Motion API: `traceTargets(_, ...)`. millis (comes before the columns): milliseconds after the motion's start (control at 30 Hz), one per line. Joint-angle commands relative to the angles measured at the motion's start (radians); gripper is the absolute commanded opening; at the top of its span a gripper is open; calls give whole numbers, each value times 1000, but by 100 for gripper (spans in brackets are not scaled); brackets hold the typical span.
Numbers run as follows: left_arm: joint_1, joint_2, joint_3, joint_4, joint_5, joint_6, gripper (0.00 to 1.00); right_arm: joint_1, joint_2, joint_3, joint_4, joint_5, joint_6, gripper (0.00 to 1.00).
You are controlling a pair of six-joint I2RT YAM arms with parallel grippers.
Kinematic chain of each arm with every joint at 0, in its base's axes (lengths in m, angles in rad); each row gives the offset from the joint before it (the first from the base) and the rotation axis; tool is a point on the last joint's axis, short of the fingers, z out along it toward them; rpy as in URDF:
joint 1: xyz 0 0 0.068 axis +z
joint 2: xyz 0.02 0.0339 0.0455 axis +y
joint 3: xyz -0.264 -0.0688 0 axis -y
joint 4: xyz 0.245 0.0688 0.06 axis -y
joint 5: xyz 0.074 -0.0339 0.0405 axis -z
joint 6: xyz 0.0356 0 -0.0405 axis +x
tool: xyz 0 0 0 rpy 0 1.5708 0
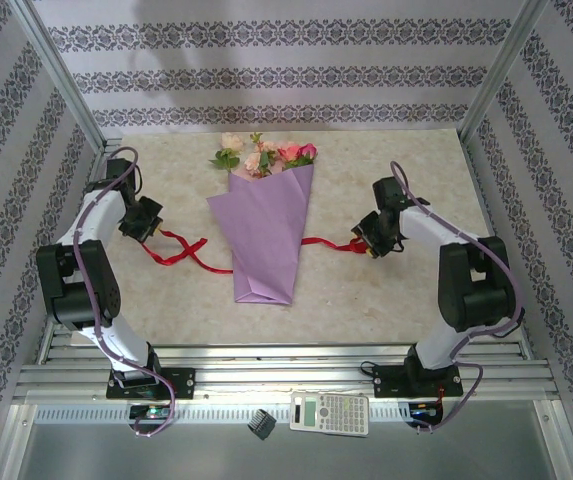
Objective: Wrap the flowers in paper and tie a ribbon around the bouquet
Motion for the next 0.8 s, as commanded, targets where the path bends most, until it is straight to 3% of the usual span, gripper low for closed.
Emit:
traceTargets(0, 12, -17, 16, -26, -11, -7, 0, -11, 51, 76, -22, 44, -44, 41)
traceTargets(233, 13, -59, -44, -50, -32, 9, 0, 10, 133, 92, -2, 35, -38, 34)
traceTargets(367, 13, -71, -55, -55, -40, 30, 0, 15, 167, 96, 13, 46, -48, 24)
traceTargets(500, 10, -82, -52, -86, -21, 36, 0, 8, 162, 90, 17, 77, -63, 9)
traceTargets(667, -8, -192, -208, -85, 2, -13, 0, 1, 121, 78, 18, 106, -74, 0)
traceTargets(767, -8, -247, -320, -75, 16, -32, 27, -2, 96, 75, 18, 114, -76, 0)
